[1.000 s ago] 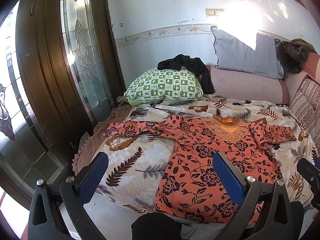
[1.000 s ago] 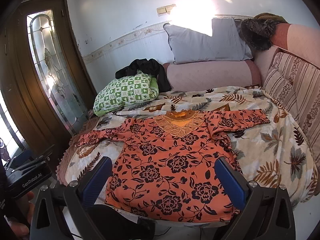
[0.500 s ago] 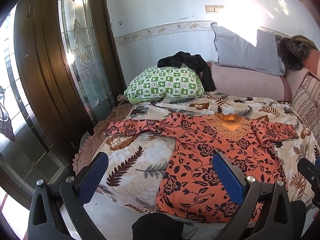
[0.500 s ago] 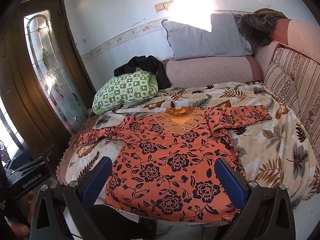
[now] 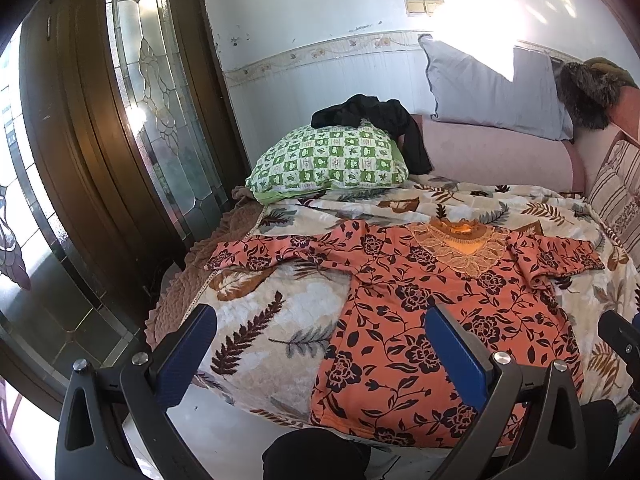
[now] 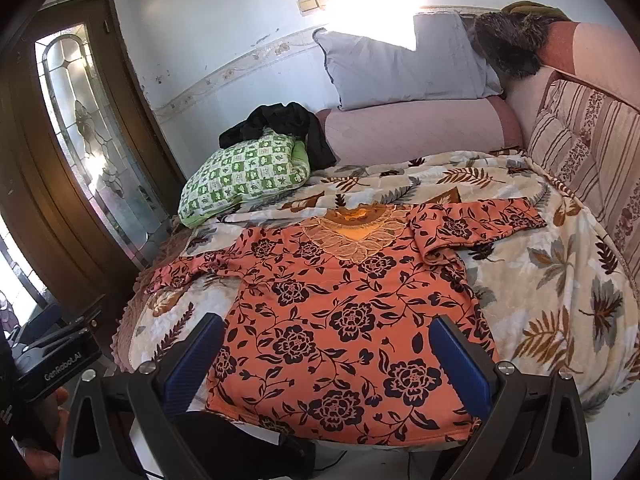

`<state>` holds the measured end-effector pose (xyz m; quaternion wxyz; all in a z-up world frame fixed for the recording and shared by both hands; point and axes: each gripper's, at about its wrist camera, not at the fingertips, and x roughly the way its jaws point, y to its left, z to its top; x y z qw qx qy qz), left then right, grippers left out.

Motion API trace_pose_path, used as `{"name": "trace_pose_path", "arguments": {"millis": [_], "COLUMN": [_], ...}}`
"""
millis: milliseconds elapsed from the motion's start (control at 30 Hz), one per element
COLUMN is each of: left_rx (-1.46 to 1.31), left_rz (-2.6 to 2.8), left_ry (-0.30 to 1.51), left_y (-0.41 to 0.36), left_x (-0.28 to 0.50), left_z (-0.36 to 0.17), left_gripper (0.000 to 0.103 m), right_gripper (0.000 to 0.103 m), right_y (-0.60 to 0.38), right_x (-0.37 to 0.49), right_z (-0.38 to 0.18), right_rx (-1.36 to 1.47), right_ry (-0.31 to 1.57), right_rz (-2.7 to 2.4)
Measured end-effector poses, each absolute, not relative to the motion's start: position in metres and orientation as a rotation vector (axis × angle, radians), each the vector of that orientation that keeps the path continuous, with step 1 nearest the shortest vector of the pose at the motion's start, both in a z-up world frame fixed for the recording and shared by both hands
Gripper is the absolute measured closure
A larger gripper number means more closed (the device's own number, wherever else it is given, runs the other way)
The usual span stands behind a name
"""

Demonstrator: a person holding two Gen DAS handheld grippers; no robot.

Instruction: Fold small clothes

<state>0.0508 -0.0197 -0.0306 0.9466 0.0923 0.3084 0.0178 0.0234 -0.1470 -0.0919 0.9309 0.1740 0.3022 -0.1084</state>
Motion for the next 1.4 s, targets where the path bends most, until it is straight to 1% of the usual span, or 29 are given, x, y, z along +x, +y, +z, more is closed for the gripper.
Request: {"name": "trace_pose_path", "arguments": {"millis": [233, 400, 500, 567, 667, 733, 867, 933, 967, 1000, 1033, 1067, 1133, 1200, 1233, 1267, 1333, 1367, 1400], "left_rx": [0.207, 0.202, 0.169, 0.147, 0.091, 0.083, 0.080, 0.069, 0.061, 0.059, 0.063, 0.069, 0.079, 0.087, 0.088, 0.089, 0.100, 0.102, 0.098], "left_rz": [0.038, 0.004, -0.041, -0.078, -0.121, -0.123, -0.131, -0.117, -0.113, -0.108, -0.100, -0.091, -0.070, -0.045, -0.043, -0.042, -0.023, -0.011, -0.006], "left_ry": [0.638, 0.679, 0.721, 0.774, 0.855, 0.875, 0.944, 0.948, 0.939, 0.926, 0.918, 0.916, 0.917, 0.926, 0.934, 0.938, 0.935, 0.935, 0.935], "left_y": [-0.030, -0.047, -0.068, -0.088, -0.119, -0.142, -0.175, -0.181, -0.179, -0.176, -0.174, -0.171, -0.166, -0.160, -0.156, -0.154, -0.149, -0.146, -0.142], "left_x": [0.067, 0.104, 0.145, 0.180, 0.230, 0.259, 0.301, 0.312, 0.315, 0.318, 0.321, 0.326, 0.334, 0.341, 0.345, 0.347, 0.351, 0.353, 0.354], "left_z": [-0.034, -0.048, -0.069, -0.090, -0.126, -0.149, -0.192, -0.206, -0.211, -0.217, -0.221, -0.226, -0.232, -0.236, -0.238, -0.238, -0.238, -0.237, -0.237], "left_gripper": [0.000, 0.000, 0.000, 0.000, 0.000, 0.000, 0.000, 0.000, 0.000, 0.000, 0.000, 0.000, 0.000, 0.000, 0.000, 0.000, 0.000, 0.000, 0.000], "right_gripper": [0.000, 0.000, 0.000, 0.000, 0.000, 0.000, 0.001, 0.006, 0.010, 0.012, 0.014, 0.019, 0.025, 0.027, 0.032, 0.037, 0.056, 0.079, 0.087], "right_y": [-0.163, -0.198, -0.254, -0.306, -0.392, -0.444, -0.526, -0.558, -0.573, -0.586, -0.596, -0.606, -0.621, -0.633, -0.637, -0.640, -0.644, -0.645, -0.646], "right_x": [0.034, 0.047, 0.054, 0.061, 0.071, 0.077, 0.100, 0.115, 0.124, 0.131, 0.138, 0.145, 0.160, 0.169, 0.170, 0.171, 0.176, 0.180, 0.183], "right_z": [-0.098, -0.107, -0.122, -0.142, -0.186, -0.213, -0.255, -0.271, -0.279, -0.286, -0.293, -0.300, -0.311, -0.324, -0.331, -0.333, -0.332, -0.334, -0.337], "right_rx": [0.378, 0.415, 0.492, 0.597, 0.805, 0.917, 1.152, 1.233, 1.262, 1.277, 1.279, 1.284, 1.291, 1.303, 1.329, 1.334, 1.286, 1.264, 1.263], "right_ry": [0.626, 0.623, 0.584, 0.575, 0.571, 0.555, 0.481, 0.427, 0.410, 0.406, 0.408, 0.410, 0.418, 0.445, 0.440, 0.415, 0.408, 0.432, 0.451], "right_rz": [-0.244, -0.263, -0.305, -0.317, -0.336, -0.383, -0.322, -0.321, -0.342, -0.383, -0.423, -0.451, -0.489, -0.557, -0.568, -0.581, -0.606, -0.621, -0.638]}}
